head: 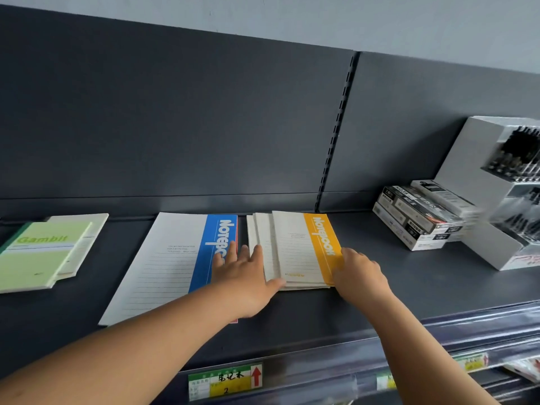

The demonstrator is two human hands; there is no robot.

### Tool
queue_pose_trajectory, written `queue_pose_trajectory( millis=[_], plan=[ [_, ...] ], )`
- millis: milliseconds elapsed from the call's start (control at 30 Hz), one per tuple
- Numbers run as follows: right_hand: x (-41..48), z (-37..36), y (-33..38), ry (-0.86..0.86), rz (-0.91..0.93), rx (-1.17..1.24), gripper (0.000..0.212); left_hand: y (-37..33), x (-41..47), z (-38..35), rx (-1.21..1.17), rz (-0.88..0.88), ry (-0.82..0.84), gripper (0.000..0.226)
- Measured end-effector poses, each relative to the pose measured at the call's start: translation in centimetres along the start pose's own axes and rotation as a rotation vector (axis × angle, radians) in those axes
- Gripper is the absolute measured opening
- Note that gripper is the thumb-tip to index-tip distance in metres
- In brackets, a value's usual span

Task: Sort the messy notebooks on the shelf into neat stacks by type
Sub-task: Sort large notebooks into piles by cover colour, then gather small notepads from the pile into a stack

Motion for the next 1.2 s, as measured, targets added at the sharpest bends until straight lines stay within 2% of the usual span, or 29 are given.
queue_pose_trajectory(
  millis=[200,300,600,900,1200],
  plan=[
    [-1.8,0.3,2.5,-0.125,0.203,-0.100,0.046,1.2,-1.1,1.8,0.048,-0.084,-0.176,0.080],
    [-2.9,0.0,5.0,-0.153,0.324,-0.133,0.050,3.0,-2.0,2.7,0.112,-0.071,-0.251,0.079],
    [-6.3,-2.7,14.0,-0.144,0.600,-0.201,0.061,12.1,-7.0,4.8,0.174,0.133,-0.324,0.079],
    [-12.0,-6.2,23.8,-0.091,0.834,-0.223,0.059,22.6,-14.3,6.9,0.156,0.372,-0.394,0.075],
    [-19.9,-10.7,33.9,-0.026,0.956,-0.204,0.060,33.6,-21.8,8.1,0.131,0.503,-0.408,0.075]
  ],
)
Point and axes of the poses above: each hand's wrist, its own x-axis towards the middle knuckle, its own z-axis out of the back of the hand, y = z × x, the point moved 3 cm from there along x, towards the middle knuckle, and after that the axes turned 8 degrees about -z, right-handed, at the moved point
